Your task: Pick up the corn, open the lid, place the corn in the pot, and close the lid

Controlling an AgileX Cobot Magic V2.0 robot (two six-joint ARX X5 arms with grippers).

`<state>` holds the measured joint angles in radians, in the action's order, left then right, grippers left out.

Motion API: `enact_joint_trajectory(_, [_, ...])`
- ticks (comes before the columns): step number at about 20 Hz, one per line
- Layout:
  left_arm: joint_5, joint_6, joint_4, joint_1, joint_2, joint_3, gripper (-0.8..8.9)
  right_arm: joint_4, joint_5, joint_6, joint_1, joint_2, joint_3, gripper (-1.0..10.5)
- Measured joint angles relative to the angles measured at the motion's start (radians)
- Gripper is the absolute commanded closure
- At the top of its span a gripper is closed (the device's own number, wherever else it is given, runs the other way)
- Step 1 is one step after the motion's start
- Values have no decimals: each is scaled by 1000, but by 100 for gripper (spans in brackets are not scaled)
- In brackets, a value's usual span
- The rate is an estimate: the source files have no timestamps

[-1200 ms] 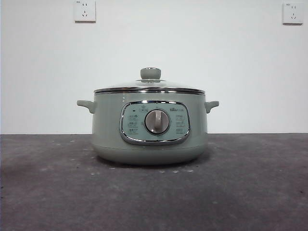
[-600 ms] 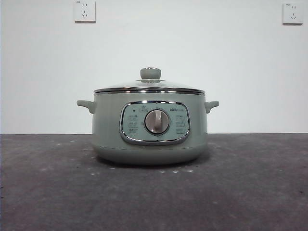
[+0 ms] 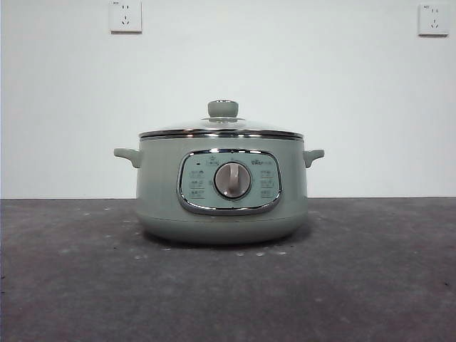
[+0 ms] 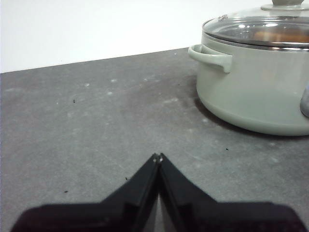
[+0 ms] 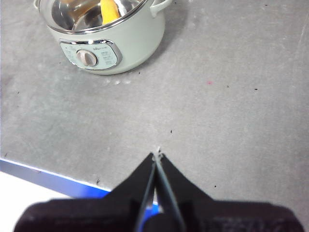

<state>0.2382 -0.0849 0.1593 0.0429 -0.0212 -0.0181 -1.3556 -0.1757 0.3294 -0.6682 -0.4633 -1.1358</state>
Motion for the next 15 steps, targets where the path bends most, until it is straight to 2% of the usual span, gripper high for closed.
enact_joint_trajectory(7, [0,0,0,0,-3,0,817,0,-5,0,0,0,0,945])
enact_joint_trajectory(9, [0,0,0,0,-3,0,817,0,-60,-18,16,0,0,945])
enact_joint_trajectory(11, [0,0,0,0,-3,0,817,12,-124,-59,83,0,2,945])
enact_joint_trajectory(12, [0,0,0,0,-3,0,817,72,-120,-91,134,5,13,945])
enact_joint_trajectory(15, [0,0,0,0,-3,0,817,371,2,-219,320,48,106,945])
